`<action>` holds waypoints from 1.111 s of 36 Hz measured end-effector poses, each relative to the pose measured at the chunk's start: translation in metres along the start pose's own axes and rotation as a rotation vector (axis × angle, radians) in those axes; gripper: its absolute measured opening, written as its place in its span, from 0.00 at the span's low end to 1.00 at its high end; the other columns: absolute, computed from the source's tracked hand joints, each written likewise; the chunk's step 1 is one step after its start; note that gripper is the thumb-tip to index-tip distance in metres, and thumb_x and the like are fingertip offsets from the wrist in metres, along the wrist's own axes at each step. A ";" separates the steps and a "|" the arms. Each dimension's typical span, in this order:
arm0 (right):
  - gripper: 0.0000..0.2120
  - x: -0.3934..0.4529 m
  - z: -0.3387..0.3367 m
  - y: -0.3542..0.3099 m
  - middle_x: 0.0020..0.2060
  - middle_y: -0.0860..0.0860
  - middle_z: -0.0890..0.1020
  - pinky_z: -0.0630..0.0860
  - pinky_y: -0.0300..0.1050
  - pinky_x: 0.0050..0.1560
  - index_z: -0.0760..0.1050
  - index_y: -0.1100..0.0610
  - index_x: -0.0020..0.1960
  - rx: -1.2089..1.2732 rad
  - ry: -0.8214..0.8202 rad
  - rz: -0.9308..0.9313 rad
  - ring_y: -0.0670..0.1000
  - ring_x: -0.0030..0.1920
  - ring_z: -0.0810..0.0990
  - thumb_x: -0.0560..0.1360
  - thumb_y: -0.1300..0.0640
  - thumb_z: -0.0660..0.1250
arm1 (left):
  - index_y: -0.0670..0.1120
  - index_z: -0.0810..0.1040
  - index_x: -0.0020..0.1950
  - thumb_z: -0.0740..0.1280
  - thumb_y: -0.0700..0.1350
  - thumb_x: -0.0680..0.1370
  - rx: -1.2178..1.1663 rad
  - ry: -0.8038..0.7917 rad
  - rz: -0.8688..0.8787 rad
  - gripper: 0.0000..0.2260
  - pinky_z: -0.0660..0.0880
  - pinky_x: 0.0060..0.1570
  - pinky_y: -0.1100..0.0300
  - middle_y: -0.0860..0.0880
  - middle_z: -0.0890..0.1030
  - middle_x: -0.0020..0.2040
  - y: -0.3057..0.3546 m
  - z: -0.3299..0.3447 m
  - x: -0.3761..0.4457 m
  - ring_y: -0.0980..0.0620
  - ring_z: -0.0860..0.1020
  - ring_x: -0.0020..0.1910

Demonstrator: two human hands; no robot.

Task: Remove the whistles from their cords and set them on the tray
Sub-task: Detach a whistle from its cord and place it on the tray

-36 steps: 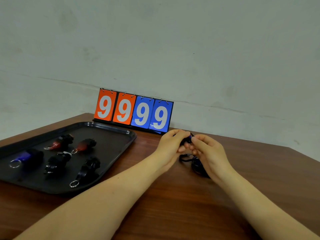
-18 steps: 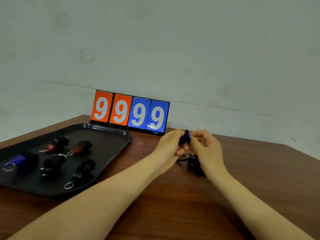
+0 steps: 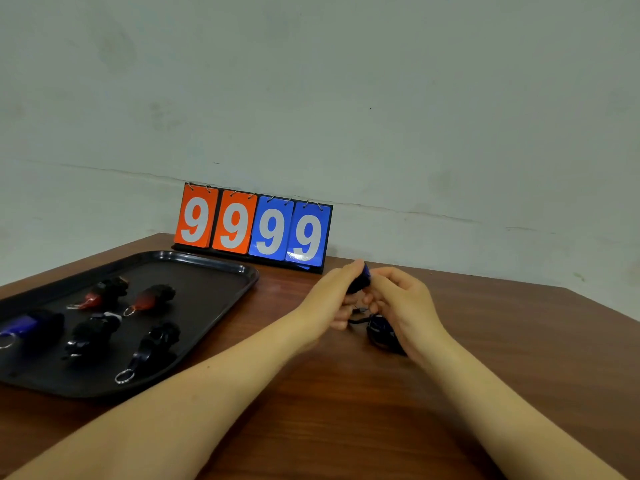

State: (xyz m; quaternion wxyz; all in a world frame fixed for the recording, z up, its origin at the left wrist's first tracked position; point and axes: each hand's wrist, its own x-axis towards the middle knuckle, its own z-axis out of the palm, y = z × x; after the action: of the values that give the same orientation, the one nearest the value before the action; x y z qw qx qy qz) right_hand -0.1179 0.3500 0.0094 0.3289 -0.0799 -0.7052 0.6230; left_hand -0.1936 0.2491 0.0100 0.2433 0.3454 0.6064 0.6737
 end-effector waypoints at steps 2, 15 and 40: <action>0.07 0.000 0.000 -0.001 0.33 0.56 0.81 0.73 0.41 0.34 0.80 0.63 0.48 0.064 -0.015 0.036 0.49 0.33 0.76 0.78 0.62 0.64 | 0.47 0.68 0.37 0.58 0.54 0.81 -0.056 -0.017 0.003 0.17 0.51 0.25 0.62 0.52 0.64 0.26 0.000 -0.001 0.000 0.56 0.56 0.22; 0.06 0.001 -0.005 0.003 0.36 0.46 0.79 0.71 0.30 0.37 0.74 0.51 0.43 -0.630 0.095 -0.401 0.43 0.37 0.76 0.77 0.59 0.64 | 0.46 0.68 0.31 0.56 0.54 0.79 -0.100 -0.187 -0.073 0.19 0.50 0.24 0.61 0.52 0.57 0.25 -0.002 -0.008 -0.002 0.56 0.53 0.22; 0.07 0.003 0.003 0.008 0.35 0.57 0.82 0.71 0.36 0.28 0.78 0.61 0.45 -0.277 -0.034 -0.041 0.45 0.30 0.76 0.78 0.60 0.63 | 0.42 0.70 0.48 0.59 0.48 0.82 -0.234 0.129 0.016 0.10 0.58 0.26 0.63 0.48 0.68 0.31 -0.008 -0.003 0.005 0.57 0.63 0.21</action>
State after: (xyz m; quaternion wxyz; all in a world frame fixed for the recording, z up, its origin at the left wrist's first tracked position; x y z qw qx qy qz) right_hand -0.1247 0.3506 0.0026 0.3155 -0.0996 -0.7914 0.5140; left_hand -0.1999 0.2522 0.0031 0.2370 0.2753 0.5354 0.7625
